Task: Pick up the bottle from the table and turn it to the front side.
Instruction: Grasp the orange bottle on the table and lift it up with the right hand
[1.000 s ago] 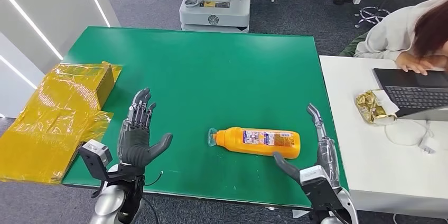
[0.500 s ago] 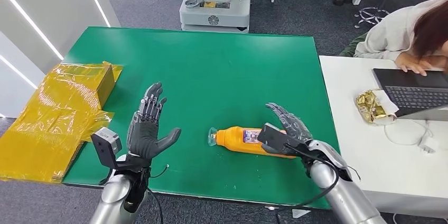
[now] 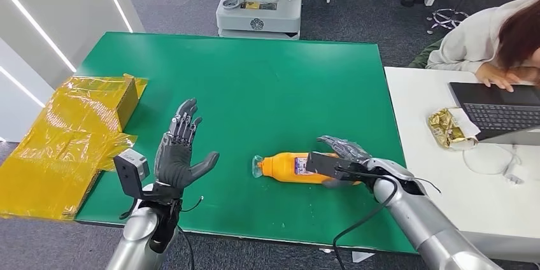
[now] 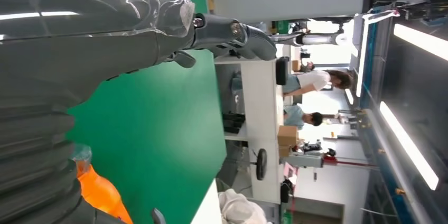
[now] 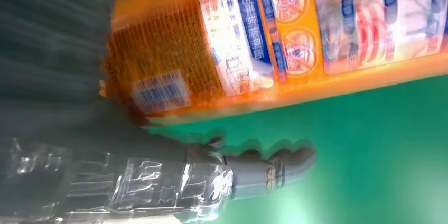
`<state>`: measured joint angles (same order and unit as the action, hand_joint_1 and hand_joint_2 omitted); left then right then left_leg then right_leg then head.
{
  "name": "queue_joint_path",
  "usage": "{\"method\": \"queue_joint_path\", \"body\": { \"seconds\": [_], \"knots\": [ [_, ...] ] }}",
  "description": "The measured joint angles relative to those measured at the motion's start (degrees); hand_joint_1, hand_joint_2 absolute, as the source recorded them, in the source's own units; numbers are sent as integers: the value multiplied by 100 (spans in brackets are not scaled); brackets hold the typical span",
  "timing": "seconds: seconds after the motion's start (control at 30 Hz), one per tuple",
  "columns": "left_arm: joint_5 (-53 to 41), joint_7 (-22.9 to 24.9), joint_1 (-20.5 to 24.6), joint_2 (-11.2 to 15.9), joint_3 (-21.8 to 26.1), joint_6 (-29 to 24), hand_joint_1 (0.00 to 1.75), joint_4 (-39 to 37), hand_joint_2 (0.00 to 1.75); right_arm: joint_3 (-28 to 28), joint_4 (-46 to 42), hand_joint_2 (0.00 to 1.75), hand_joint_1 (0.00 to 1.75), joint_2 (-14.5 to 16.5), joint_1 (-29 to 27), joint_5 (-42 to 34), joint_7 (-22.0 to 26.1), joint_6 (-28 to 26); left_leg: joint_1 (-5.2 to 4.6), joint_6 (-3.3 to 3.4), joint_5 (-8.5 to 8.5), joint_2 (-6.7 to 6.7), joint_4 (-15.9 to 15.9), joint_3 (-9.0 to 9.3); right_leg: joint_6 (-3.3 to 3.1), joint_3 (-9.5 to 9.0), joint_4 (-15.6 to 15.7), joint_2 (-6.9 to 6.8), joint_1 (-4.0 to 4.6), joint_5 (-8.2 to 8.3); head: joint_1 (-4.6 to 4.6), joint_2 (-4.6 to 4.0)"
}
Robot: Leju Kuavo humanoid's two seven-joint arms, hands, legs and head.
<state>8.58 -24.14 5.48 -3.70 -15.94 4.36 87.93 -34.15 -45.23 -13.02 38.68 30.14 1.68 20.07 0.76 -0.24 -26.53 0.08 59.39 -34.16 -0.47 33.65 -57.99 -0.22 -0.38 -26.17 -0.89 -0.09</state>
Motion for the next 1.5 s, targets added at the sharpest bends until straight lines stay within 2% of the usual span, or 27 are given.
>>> {"method": "queue_joint_path", "body": {
  "seconds": [0.13, 0.37, 0.4, 0.43, 0.57, 0.6, 0.67, 1.07, 1.2, 1.3, 1.5],
  "knots": [
    [86, 105, 46, 17, -23, -31, 0, -15, 175, -339, 344, 175, 0, -10, 321, -47, -62, 384, 0, -1, 5, -1, 0, 0, 0, -1, 0, -2, 0, 2, -1, 0],
    [139, 145, -32, 52, -23, -36, 0, -20, 175, -683, 585, 175, 0, -89, 440, -173, -35, 416, 0, 0, 4, -2, 0, -4, 1, 0, 1, -3, 0, 1, 0, 0],
    [139, 145, -39, 56, -23, -36, 0, -20, 175, -712, 603, 175, 8, -98, 440, -184, -36, 420, 0, 0, 4, -2, 0, -4, 1, 1, 1, -2, 0, 1, 0, 0],
    [140, 145, -43, 59, -24, -35, 0, -20, 175, -737, 615, 175, 20, -104, 444, -194, -39, 431, 0, 0, 3, -2, 0, -4, 1, 1, 1, -2, 0, 1, 1, 0],
    [186, 189, -36, 60, -24, -36, 0, -20, 175, -854, 650, 175, 138, -105, 499, -223, -66, 503, 0, 0, 4, -1, 0, -3, 0, 0, 1, -1, 0, 2, 0, 0],
    [201, 208, -34, 57, -24, -37, 0, -20, 175, -884, 656, 175, 154, -101, 521, -229, -77, 514, 0, 0, 4, -1, 0, -2, 0, -1, 1, -1, 0, 2, 0, 0],
    [217, 236, -34, 50, -24, -38, 0, -20, 175, -935, 668, 175, 168, -90, 560, -236, -90, 517, 1, 0, 4, 0, 0, 1, 0, -3, 0, 0, 0, 2, -1, 0],
    [215, 250, -66, 40, -14, -74, 0, -20, 175, -1113, 727, 175, 175, -19, 599, -161, -21, 226, 1, -1, 5, -1, 0, 1, -1, -4, -1, -1, 0, 3, -1, 0],
    [196, 250, -100, 33, -11, -81, 0, -19, 175, -1146, 718, 175, 175, 5, 554, -208, 127, -38, 1, -1, 5, -2, 0, 0, -1, -3, -1, -3, 0, 3, 1, 0],
    [139, 241, -181, 32, -10, -88, 0, -13, 175, -1062, 578, 175, 175, 7, 352, -606, 478, -289, 1, -1, 5, -3, 0, -1, 0, -2, 0, -4, 1, 2, 0, 0],
    [41, 125, -313, 32, -10, -95, 0, -7, 175, -570, -14, 175, 175, -49, -311, -1611, 1101, -392, 1, -1, 4, -11, 0, -5, 1, 2, 2, -14, 1, -2, 0, 0]
  ]
}}
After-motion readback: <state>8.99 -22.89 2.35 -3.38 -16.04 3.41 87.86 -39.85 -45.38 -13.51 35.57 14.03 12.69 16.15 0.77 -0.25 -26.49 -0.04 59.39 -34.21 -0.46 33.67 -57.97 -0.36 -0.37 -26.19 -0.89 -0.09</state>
